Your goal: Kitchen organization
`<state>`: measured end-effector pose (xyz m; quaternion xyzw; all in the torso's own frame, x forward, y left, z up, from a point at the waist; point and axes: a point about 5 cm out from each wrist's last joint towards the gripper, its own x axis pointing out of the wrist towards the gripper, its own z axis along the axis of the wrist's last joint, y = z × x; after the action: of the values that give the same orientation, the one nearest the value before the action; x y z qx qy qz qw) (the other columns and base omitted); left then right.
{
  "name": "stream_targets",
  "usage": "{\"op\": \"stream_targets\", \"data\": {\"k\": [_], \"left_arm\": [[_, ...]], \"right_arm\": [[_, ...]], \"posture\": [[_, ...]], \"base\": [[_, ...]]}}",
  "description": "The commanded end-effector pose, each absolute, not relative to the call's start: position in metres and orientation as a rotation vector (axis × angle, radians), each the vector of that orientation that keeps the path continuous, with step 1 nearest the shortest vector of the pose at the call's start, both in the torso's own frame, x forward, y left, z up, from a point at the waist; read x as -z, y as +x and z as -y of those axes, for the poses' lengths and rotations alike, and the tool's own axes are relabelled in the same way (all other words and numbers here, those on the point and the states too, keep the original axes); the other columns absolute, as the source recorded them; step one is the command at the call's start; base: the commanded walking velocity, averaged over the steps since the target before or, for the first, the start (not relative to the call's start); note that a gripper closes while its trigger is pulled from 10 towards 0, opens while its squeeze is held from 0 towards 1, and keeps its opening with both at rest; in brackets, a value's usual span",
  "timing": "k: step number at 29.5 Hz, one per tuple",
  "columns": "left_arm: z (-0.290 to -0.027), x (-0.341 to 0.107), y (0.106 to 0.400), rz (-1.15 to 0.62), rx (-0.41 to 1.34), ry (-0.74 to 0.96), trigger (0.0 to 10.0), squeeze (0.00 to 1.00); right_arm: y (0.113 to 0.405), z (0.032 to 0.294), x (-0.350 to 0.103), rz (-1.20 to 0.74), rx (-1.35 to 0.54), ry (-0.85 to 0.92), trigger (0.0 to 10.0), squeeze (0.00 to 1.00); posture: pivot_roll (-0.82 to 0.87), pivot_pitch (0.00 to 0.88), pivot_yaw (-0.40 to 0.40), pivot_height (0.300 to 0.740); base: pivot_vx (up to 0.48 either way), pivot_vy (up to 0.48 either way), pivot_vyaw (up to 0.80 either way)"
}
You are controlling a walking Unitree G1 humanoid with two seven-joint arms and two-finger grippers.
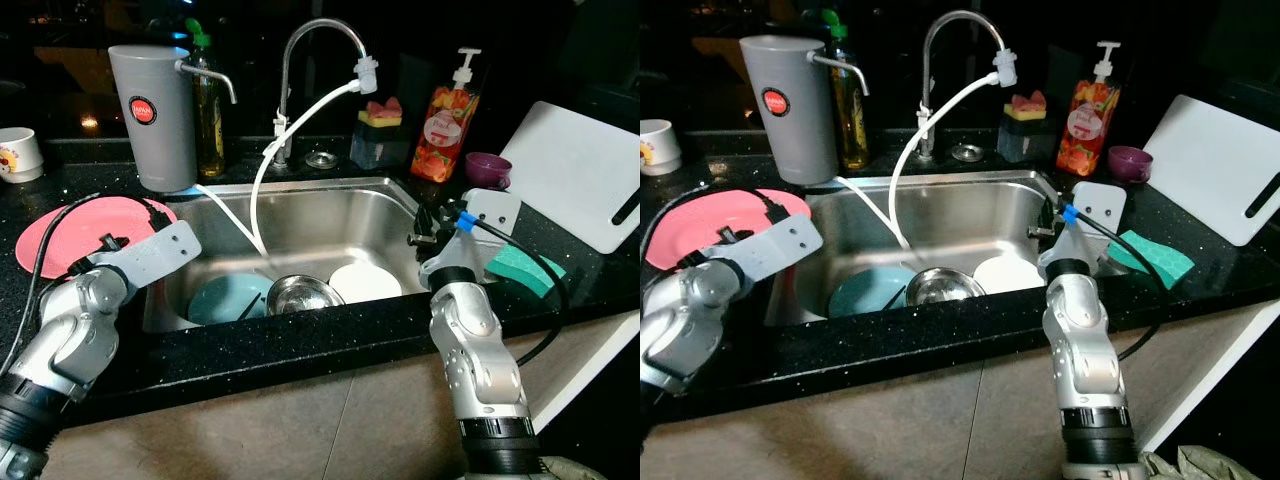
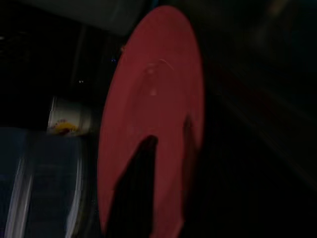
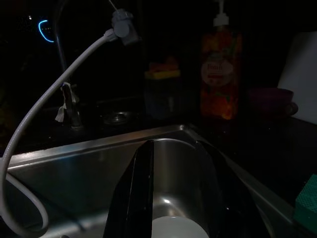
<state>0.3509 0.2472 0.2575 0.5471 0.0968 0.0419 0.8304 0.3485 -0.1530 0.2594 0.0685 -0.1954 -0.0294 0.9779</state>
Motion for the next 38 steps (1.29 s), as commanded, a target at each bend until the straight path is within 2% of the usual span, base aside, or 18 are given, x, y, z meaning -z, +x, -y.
{"op": "stream_targets", "data": {"k": [1,6,8,9,10,11,13,16,17,18,20,23,24,25,27,28,31,38], "left_arm": [[-0.246,-0.254,0.353,-0.211,-0.091,1.192,0.0,0.0],[-0.241,-0.253,0.355,-0.183,-0.096,1.204,0.0,0.0],[-0.232,-0.257,0.355,-0.096,-0.094,1.262,0.0,0.0],[-0.225,-0.264,0.356,-0.003,-0.105,1.313,8.5,0.0],[-0.209,-0.276,0.355,0.15,-0.116,1.366,10.0,0.0],[-0.209,-0.276,0.355,0.15,-0.116,1.366,10.0,0.0],[-0.191,-0.284,0.353,0.282,-0.097,1.388,10.0,0.0],[-0.179,-0.286,0.351,0.339,-0.054,1.369,10.0,0.0],[-0.144,-0.287,0.34,0.484,0.111,1.32,10.0,0.0],[-0.144,-0.287,0.34,0.484,0.111,1.32,10.0,0.0],[-0.123,-0.284,0.333,0.544,0.19,1.304,10.0,0.0],[-0.112,-0.281,0.331,0.569,0.216,1.299,10.0,0.0],[-0.102,-0.281,0.33,0.608,0.239,1.296,10.0,0.0],[-0.102,-0.281,0.33,0.608,0.239,1.296,10.0,0.0],[-0.082,-0.279,0.329,0.701,0.275,1.314,10.0,0.0],[-0.082,-0.279,0.329,0.701,0.275,1.314,10.0,0.0],[-0.074,-0.279,0.328,0.806,0.304,1.342,10.0,0.0],[-0.071,-0.284,0.325,0.875,0.321,1.347,10.0,0.0]], "right_arm": [[0.348,0.156,-0.262,0.404,0.067,0.147,10.0,0.0],[0.349,0.159,-0.264,0.409,0.069,0.14,10.0,0.0],[0.35,0.158,-0.265,0.412,0.066,0.143,10.0,0.0],[0.35,0.156,-0.266,0.414,0.064,0.146,10.0,0.0],[0.35,0.153,-0.268,0.418,0.055,0.149,10.0,0.0],[0.35,0.153,-0.268,0.418,0.055,0.149,10.0,0.0],[0.35,0.15,-0.271,0.426,0.041,0.151,10.0,0.0],[0.35,0.149,-0.273,0.431,0.025,0.152,10.0,0.0],[0.351,0.145,-0.281,0.411,-0.081,0.237,10.0,0.0],[0.351,0.145,-0.281,0.411,-0.081,0.237,10.0,0.0],[0.352,0.14,-0.286,0.379,-0.194,0.335,10.0,0.0],[0.352,0.138,-0.288,0.359,-0.256,0.398,10.0,0.0],[0.352,0.136,-0.291,0.337,-0.316,0.491,10.0,0.0],[0.352,0.136,-0.291,0.337,-0.316,0.491,10.0,0.0],[0.349,0.13,-0.3,0.318,-0.462,0.64,10.0,0.0],[0.349,0.13,-0.3,0.318,-0.462,0.64,10.0,0.0],[0.339,0.118,-0.304,0.267,-0.655,0.725,10.0,0.0],[0.334,0.115,-0.298,0.2,-0.697,0.853,10.0,0.0]], "posture": [[0.14,0.074,-0.073,0.74],[0.14,0.073,-0.08,0.74],[0.14,0.073,-0.082,0.74],[0.14,0.075,-0.083,0.74],[0.14,0.078,-0.088,0.74],[0.14,0.078,-0.088,0.74],[0.13,0.08,-0.097,0.74],[0.12,0.079,-0.103,0.74],[0.12,0.076,-0.104,0.74],[0.12,0.076,-0.104,0.74],[0.12,0.072,-0.104,0.74],[0.12,0.068,-0.107,0.74],[0.12,0.073,-0.113,0.74],[0.12,0.073,-0.113,0.74],[0.12,0.071,-0.115,0.74],[0.12,0.071,-0.115,0.74],[0.1,0.064,-0.109,0.74],[0.09,0.065,-0.105,0.74]], "base": [[0.0,0.0,0.0],[0.0,0.0,0.0],[0.0,0.0,0.0],[0.0,0.0,0.0],[0.0,0.0,0.0],[0.0,0.0,0.0],[0.0,0.0,0.0],[0.0,0.0,0.0],[0.0,0.0,0.0],[0.0,0.0,0.0],[0.0,0.0,0.0],[0.0,0.0,0.0],[0.0,0.0,0.0],[0.0,0.0,0.0],[0.0,0.0,0.0],[0.0,0.0,0.0],[0.0,0.0,0.0],[0.0,0.0,0.0]]}}
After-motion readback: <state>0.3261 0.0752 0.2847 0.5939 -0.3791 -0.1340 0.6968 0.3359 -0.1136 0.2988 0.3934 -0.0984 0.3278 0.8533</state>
